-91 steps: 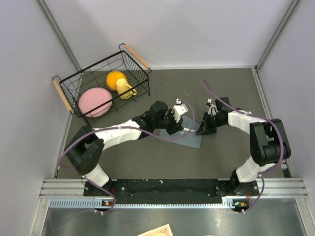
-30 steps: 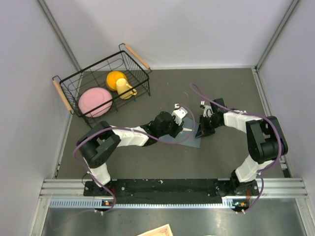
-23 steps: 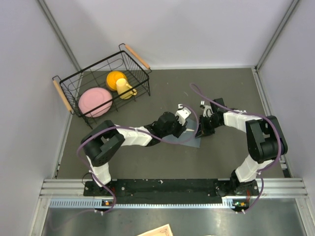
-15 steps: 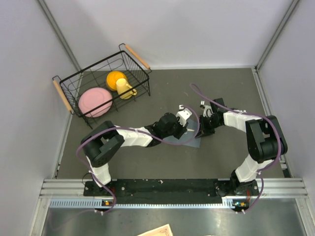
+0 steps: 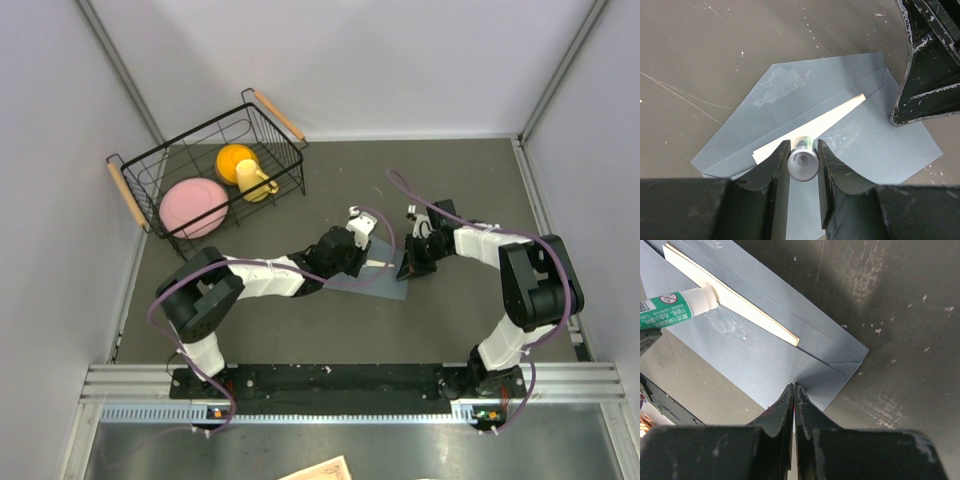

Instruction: Place the letter into the envelope and seal it

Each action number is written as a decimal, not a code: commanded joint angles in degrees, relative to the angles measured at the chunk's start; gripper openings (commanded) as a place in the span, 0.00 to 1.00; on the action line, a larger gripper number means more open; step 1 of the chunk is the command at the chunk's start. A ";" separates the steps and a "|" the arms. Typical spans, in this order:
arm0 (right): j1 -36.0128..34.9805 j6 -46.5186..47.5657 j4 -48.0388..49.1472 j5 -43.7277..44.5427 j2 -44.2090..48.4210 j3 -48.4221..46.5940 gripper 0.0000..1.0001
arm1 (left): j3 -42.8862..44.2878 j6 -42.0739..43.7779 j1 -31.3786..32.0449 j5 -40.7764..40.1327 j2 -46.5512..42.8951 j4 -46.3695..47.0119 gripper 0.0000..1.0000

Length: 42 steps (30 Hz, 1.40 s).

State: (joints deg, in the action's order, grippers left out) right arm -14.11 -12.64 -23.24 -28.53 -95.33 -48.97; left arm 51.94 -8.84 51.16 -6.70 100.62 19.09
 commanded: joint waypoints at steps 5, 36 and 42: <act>-0.57 0.51 0.13 3.49 -1.53 -0.86 0.00 | 0.97 1.72 2.45 1.69 0.55 -4.68 0.00; -0.57 0.34 -0.22 3.13 -1.79 -1.04 0.00 | 0.35 -0.82 5.62 -4.01 1.60 -7.66 0.00; -0.48 0.43 -0.22 3.22 -1.35 -0.78 0.00 | -3.16 -0.39 2.11 -5.69 -1.03 -9.16 0.00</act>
State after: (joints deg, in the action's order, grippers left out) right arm -14.13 -13.10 -23.59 -28.36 -95.44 -49.19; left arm 52.10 -8.93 55.77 -10.76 99.88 16.25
